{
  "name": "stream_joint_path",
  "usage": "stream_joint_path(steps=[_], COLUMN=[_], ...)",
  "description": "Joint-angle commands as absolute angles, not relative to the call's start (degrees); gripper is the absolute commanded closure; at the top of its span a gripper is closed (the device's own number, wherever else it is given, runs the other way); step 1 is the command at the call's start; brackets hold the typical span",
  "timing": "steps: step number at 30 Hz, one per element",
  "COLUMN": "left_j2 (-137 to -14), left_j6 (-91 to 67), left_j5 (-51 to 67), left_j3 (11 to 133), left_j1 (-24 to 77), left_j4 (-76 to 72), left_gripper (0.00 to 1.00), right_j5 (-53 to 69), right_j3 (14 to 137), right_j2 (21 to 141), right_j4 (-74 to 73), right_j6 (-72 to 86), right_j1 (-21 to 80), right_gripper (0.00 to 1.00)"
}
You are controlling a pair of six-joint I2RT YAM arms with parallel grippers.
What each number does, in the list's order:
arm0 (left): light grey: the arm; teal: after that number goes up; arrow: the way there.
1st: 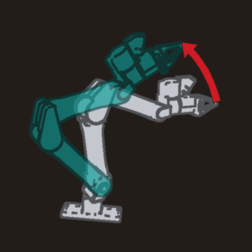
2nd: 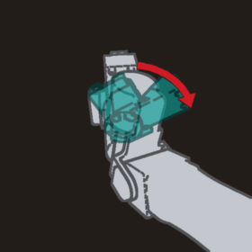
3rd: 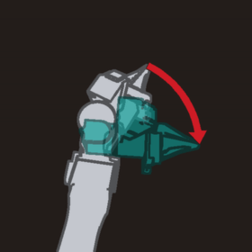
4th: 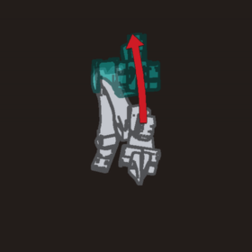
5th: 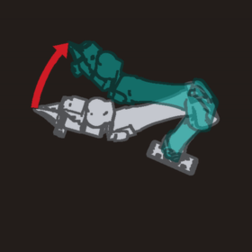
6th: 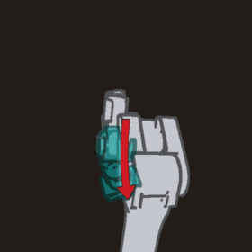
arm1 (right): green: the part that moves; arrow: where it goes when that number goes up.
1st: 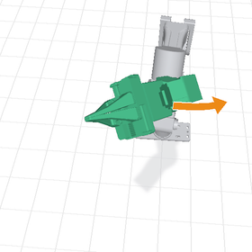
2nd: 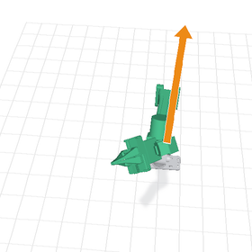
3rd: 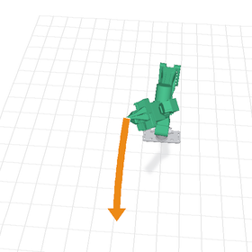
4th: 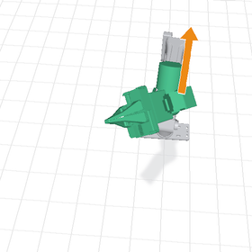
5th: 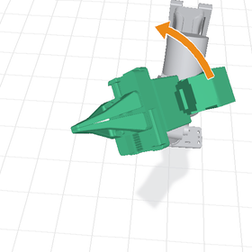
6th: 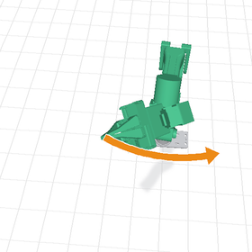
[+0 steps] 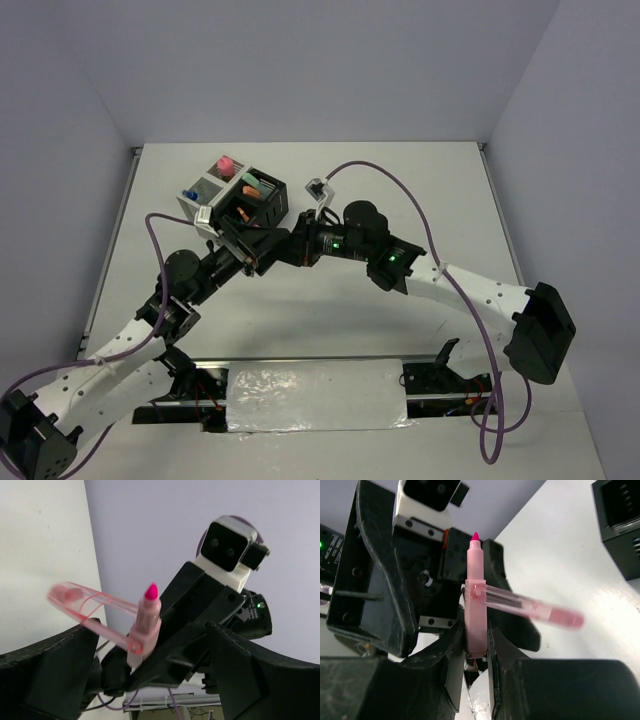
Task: Sort the stationery into containers
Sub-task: Close the pen cap on the pen.
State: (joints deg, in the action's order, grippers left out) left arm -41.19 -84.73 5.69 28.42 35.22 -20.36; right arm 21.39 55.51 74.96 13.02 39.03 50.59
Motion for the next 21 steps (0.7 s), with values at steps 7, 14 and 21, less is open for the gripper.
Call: stream_joint_path(steps=[7, 14, 21], left_j2=[-41.4, -37.1, -37.3], left_j6=[-81.2, -72.8, -69.8], left_j5=[0.7, -6.6, -6.5], left_j3=[31.5, 35.9, 36.2], left_j1=[35.5, 35.5, 35.4], left_j4=[-23.3, -12.9, -14.8], left_gripper=[0.01, 0.04, 0.09], right_j5=[24.8, 21.5, 22.5], right_j3=[55.9, 55.2, 53.2], right_j2=[71.9, 69.0, 68.3], right_j4=[18.1, 11.9, 13.3], right_j6=[40.7, 39.9, 41.7], right_j1=[51.9, 51.9, 51.9], right_gripper=[1.0, 1.0, 1.0])
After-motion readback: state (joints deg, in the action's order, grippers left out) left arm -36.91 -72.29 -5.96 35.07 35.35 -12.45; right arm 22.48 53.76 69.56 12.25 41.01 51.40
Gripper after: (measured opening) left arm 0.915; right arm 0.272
